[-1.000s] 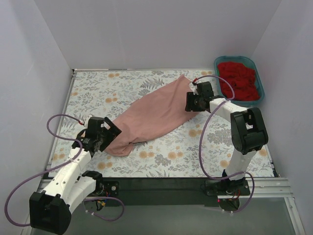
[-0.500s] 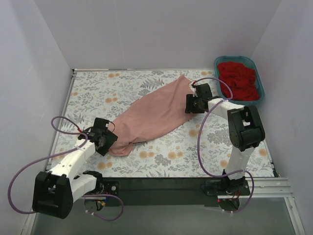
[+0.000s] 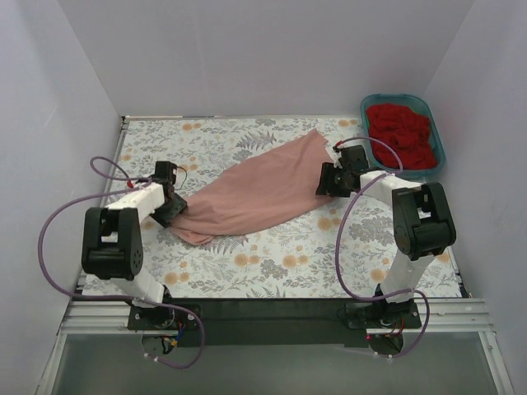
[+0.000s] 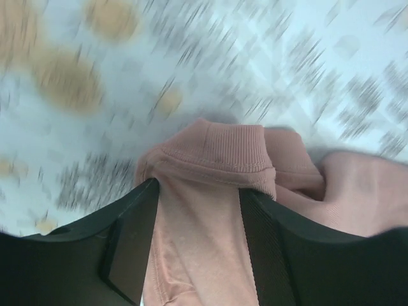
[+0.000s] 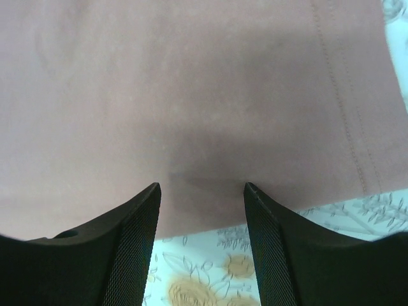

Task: Fold and stack the t-shirts
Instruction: Flatten the tshirt out

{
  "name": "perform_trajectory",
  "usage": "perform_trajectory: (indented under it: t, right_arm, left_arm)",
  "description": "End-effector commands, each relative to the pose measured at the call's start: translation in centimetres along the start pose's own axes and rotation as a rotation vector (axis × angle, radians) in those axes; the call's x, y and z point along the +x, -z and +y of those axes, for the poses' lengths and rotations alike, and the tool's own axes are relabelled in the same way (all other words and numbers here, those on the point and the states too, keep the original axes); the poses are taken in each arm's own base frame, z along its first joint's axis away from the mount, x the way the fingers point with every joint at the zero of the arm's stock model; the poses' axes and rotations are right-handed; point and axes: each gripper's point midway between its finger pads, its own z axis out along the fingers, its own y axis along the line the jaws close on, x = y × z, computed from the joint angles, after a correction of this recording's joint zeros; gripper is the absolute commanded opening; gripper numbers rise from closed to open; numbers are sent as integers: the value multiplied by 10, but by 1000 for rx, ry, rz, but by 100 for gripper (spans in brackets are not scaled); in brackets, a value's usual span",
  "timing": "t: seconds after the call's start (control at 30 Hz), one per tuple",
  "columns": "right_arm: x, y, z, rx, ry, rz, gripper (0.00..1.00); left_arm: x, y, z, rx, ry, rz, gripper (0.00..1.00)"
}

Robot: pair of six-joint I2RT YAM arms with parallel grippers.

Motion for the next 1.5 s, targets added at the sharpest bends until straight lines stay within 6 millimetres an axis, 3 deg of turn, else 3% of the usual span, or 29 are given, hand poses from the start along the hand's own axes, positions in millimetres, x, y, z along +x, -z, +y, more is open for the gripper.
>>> perform_trajectory:
  t: [0.0,0.07,0.13,0.2,0.3,0.37,0.4,0.47,0.5,0.53,0.6,0.9,1.2,1.3,1.37,1.47]
  right_arm:
    - [55,18,-9,21,-44,165,63]
    - [55,27,-5,4,-31,153,63]
    - [57,33,-2,-12,-25,147,63]
    - [46,44,4,-28,-11,103,64]
    - [29,58,12,-39,14,36,64]
    - [19,68,18,-53,21,-5,64]
    - [16,70,20,-60,21,-20,64]
    - [13,77,26,-74,30,-44,63]
    - [12,78,27,-83,29,-49,64]
    - [14,81,33,-104,36,-57,64]
    - [14,83,35,-111,41,-62,64]
    - [26,88,35,-126,43,-69,64]
    - [42,90,25,-98,36,-63,64]
    - [43,89,20,-73,28,-70,64]
    - [43,88,12,-38,4,-75,63]
    - [41,88,-3,32,-43,-95,64]
  left_arm:
    - [-59,-23,-27,-35,-108,-159,53]
    - [-72,-28,-45,-22,-152,-175,59]
    - [-94,-10,-66,43,-158,-227,66]
    - [-98,7,-75,106,-148,-239,73]
    - [-94,45,-64,168,-119,-283,80]
    - [-72,48,-42,154,-67,-250,81]
    - [-69,64,-34,181,-36,-254,80]
    - [-38,58,-16,185,2,-172,80]
    - [-31,62,-12,205,12,-158,76]
    - [-9,56,-4,217,36,-90,69]
    - [1,53,-2,219,50,-53,67]
    - [17,31,-10,237,121,0,50]
    - [26,12,-13,224,116,28,39]
    - [26,10,-11,220,109,18,29]
    - [20,14,-11,233,99,-6,15]
    - [1,34,-14,263,80,-79,0]
